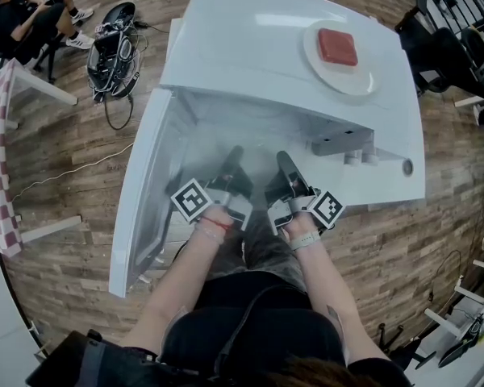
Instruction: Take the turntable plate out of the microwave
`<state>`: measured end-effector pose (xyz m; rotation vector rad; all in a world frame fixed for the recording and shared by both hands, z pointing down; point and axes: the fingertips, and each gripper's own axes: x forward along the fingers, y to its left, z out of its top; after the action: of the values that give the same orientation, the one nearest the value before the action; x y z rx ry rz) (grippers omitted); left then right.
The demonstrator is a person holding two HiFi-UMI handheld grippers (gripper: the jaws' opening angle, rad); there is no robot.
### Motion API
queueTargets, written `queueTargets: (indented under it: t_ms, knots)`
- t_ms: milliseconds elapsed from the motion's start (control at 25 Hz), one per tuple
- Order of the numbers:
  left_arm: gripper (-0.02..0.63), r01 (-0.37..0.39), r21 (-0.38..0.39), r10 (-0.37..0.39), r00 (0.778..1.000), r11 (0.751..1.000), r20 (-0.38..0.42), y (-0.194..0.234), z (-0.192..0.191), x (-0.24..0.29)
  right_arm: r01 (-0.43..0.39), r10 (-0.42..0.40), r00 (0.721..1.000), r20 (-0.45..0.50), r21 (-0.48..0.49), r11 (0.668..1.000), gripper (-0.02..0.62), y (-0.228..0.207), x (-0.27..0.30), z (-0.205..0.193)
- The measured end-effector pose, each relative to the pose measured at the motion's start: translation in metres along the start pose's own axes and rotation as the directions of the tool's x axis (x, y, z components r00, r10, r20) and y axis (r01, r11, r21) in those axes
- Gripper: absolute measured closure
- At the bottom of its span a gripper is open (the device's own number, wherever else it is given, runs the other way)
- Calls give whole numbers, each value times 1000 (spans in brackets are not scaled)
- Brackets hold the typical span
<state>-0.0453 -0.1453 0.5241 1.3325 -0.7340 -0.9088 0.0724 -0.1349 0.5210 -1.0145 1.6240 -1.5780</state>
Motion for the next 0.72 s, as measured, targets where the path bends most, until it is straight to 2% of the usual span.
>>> queueTargets:
  t_ms: [360, 720]
  knots:
    - [575, 11, 11, -10, 999, 1000, -42, -7, -16, -24, -33, 33, 999, 27, 16, 999, 557, 5, -29, -16]
    - [575, 14, 34, -13, 999, 999, -40, -11, -35, -36, -47, 47, 999, -3, 17, 999, 557, 9, -51, -16]
